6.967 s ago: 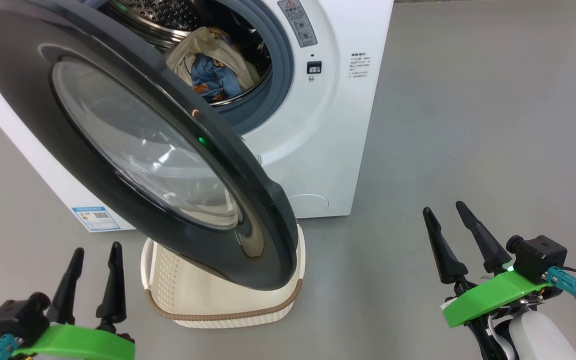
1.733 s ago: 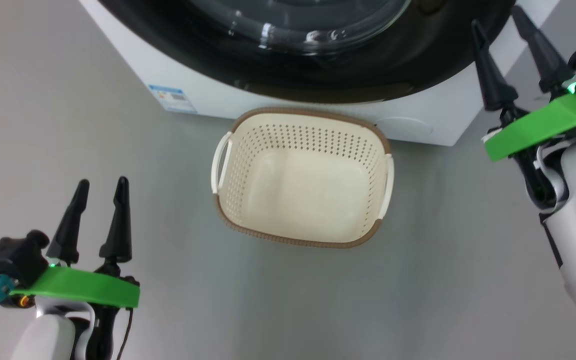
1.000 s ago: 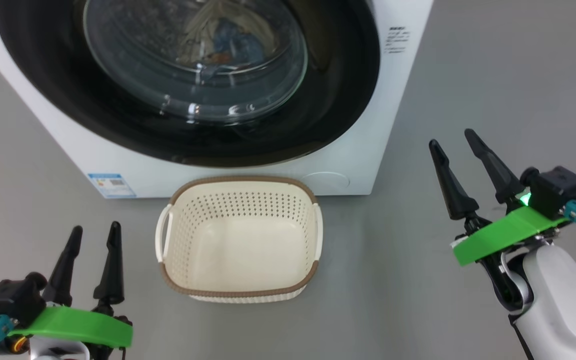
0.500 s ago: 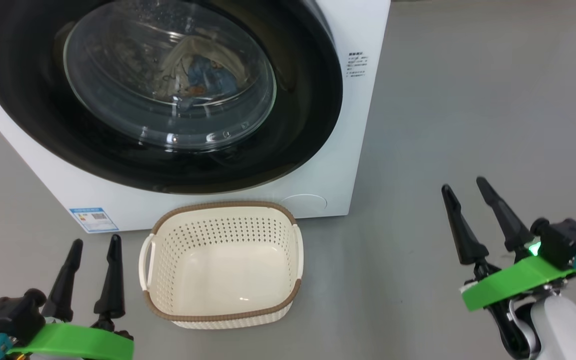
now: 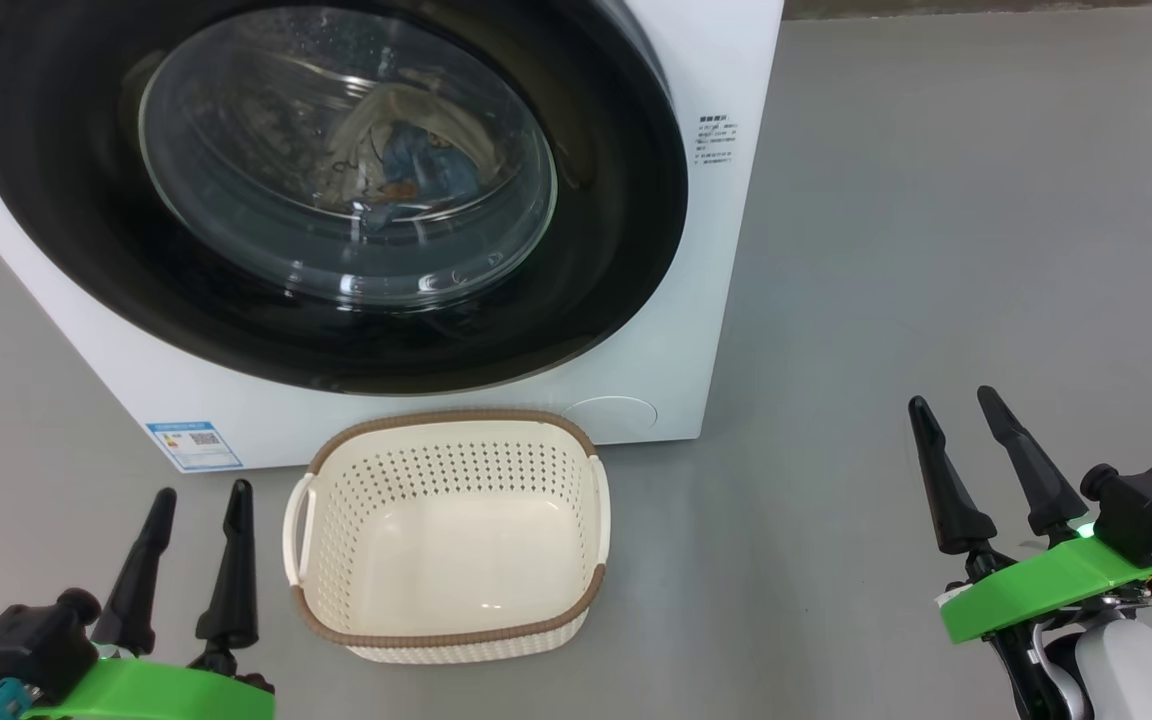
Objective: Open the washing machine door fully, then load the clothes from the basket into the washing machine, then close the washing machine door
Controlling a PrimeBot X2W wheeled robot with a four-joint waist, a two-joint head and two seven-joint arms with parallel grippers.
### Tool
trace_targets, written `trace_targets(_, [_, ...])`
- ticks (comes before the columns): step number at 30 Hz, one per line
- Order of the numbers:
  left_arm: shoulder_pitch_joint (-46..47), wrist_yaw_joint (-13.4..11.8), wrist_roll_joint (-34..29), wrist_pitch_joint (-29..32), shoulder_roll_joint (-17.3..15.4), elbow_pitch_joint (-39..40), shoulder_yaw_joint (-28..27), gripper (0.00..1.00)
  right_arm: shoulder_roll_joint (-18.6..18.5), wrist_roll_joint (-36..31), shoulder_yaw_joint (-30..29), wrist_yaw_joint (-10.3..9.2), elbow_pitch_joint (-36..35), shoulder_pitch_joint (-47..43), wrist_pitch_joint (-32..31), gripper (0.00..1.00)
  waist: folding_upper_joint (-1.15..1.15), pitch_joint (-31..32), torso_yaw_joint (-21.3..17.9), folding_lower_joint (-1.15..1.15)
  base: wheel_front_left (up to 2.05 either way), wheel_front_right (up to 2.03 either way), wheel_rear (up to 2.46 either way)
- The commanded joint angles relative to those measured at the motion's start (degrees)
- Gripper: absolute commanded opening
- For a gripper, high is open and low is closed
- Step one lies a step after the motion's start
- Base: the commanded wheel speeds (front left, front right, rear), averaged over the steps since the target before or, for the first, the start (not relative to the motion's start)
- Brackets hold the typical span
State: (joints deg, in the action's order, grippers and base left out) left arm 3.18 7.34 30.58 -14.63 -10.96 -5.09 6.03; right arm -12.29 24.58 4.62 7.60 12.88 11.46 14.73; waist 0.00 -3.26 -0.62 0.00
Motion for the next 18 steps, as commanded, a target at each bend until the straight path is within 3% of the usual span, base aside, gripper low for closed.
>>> trace_targets(1, [1.1, 0.1, 0.3, -0.4, -1.4, 1.4, -2.0, 1.00, -0.2, -0.8, 0.8, -0.11, -1.0, -0.5, 0.3, 1.00, 0.00, -0.1, 0.1, 0.00, 0.00, 0.00, 0.00])
trace_targets(18, [1.2, 0.1, -0.4, -0.4, -0.6, 0.9, -2.8, 1.00, 0.0, -1.2, 0.5, -0.11, -0.4, 0.3, 0.3, 1.00, 0.00, -0.4, 0.7, 0.00, 0.00, 0.00, 0.00])
